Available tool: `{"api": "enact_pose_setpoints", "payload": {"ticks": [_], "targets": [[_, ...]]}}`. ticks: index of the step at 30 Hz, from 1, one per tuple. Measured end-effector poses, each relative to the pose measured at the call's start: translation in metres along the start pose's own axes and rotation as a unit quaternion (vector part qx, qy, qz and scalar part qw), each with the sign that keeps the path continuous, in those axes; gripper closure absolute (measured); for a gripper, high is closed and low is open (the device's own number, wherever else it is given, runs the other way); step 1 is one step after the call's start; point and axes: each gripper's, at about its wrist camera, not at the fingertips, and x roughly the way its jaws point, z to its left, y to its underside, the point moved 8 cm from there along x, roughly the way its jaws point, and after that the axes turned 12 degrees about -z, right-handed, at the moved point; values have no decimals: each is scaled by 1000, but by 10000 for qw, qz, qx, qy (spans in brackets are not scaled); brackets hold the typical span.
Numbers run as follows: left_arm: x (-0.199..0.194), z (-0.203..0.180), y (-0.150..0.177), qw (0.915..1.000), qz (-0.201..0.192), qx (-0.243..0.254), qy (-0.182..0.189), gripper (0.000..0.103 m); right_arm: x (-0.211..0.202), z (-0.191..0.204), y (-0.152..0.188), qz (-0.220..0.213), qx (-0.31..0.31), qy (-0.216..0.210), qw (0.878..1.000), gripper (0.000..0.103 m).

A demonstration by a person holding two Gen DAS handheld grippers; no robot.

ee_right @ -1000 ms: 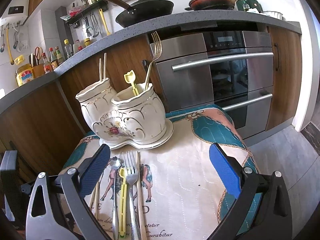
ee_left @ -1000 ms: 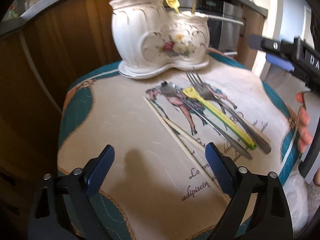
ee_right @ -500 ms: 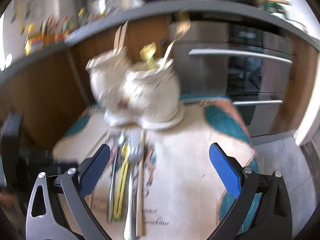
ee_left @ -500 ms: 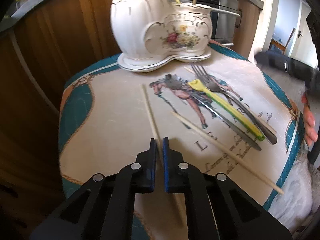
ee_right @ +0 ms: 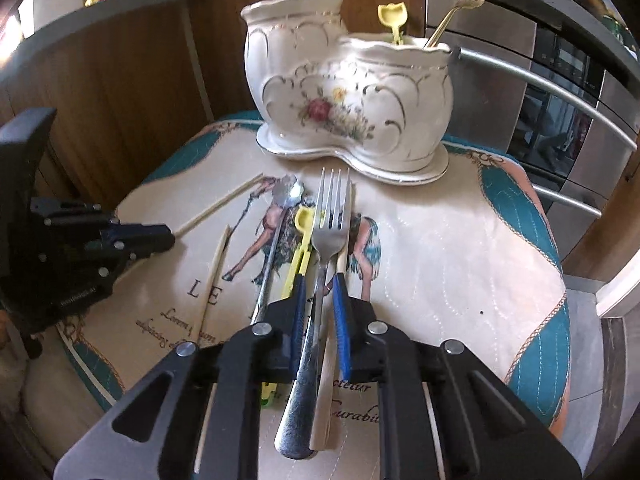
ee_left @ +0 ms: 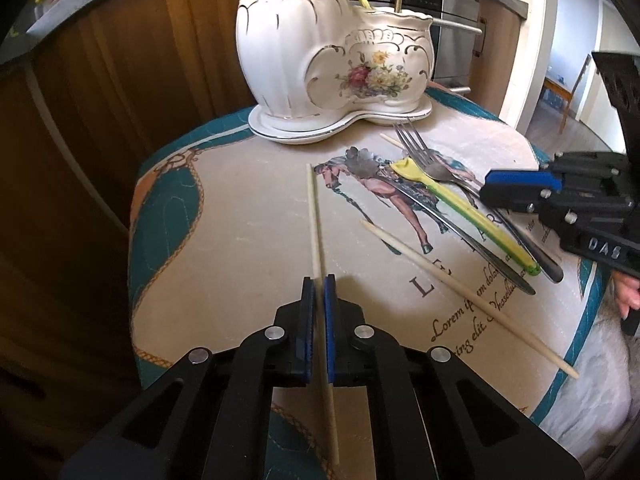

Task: Organize utensils
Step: 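Grasp a third wooden chopstick with the left tool while the right tool grasps a silver fork, then drop chopstick in larger vase with left tool while right tool drops silver fork in smaller vase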

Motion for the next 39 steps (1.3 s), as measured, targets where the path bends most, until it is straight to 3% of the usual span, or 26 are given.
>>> {"api": "enact_pose_setpoints", "payload": {"ticks": [11, 14, 16, 23, 31, 34, 39], "targets": [[6, -2, -4, 10000, -41, 39, 18, 92, 12, 3, 3, 79, -402, 312, 9987, 89], [7, -1, -4, 10000, -69, 19, 28, 92, 13, 4, 3, 56, -501, 351, 9981, 94], [7, 0, -4, 9999, -113, 36, -21, 98, 11, 8, 1, 28, -451, 207, 9988, 97], [1, 5, -8, 9995, -267, -124, 75, 98, -9, 8, -16, -427, -224, 0, 9988, 98], [-35, 7, -39, 9896, -1314, -397, 436, 98, -48, 5, -49, -1518, 146, -145, 9882, 98], [-54, 8, -56, 9796, -1856, -513, 578, 98, -63, 4, -64, -2060, 137, 70, 9784, 98], [-80, 22, -84, 9622, -2604, -649, 453, 98, -85, 3, -90, -2802, -49, 455, 9589, 98]]}}
